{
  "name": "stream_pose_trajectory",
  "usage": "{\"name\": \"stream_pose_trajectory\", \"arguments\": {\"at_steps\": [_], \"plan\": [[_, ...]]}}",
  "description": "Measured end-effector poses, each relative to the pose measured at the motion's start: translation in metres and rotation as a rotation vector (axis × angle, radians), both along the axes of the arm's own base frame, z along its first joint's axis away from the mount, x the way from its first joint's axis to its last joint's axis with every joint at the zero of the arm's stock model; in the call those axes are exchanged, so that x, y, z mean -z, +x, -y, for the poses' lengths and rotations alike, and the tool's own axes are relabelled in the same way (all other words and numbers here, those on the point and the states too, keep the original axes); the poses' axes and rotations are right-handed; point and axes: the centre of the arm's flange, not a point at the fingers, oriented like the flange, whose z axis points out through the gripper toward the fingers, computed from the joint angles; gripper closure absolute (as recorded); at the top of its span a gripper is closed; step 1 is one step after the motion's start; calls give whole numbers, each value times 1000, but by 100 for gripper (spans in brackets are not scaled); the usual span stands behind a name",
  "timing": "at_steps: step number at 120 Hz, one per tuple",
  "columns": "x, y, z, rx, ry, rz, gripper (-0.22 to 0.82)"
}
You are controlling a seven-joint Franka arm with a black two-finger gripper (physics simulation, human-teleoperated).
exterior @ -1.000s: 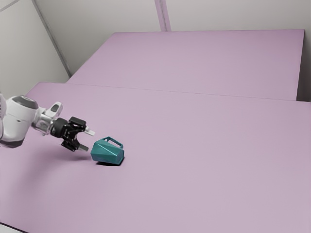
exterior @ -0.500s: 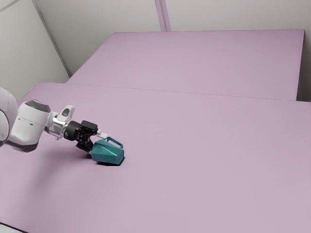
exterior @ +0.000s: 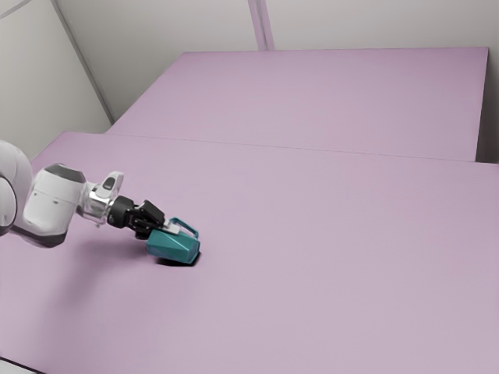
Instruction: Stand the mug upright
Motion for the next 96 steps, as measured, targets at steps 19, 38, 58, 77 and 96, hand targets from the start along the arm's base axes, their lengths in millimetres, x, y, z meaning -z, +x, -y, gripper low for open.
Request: {"name": "stream_pose_trajectory", "arguments": {"at_steps": [19,38,58,77,96], "plan": [[-2,3,6,-4,-20,19,73],[-7,6,8,-5,-22,38,75],[-43,25,7,-5,1,112,76],[-105,64,6,132,202,198,77],[-126,88,13,340,573,207,78]]}}
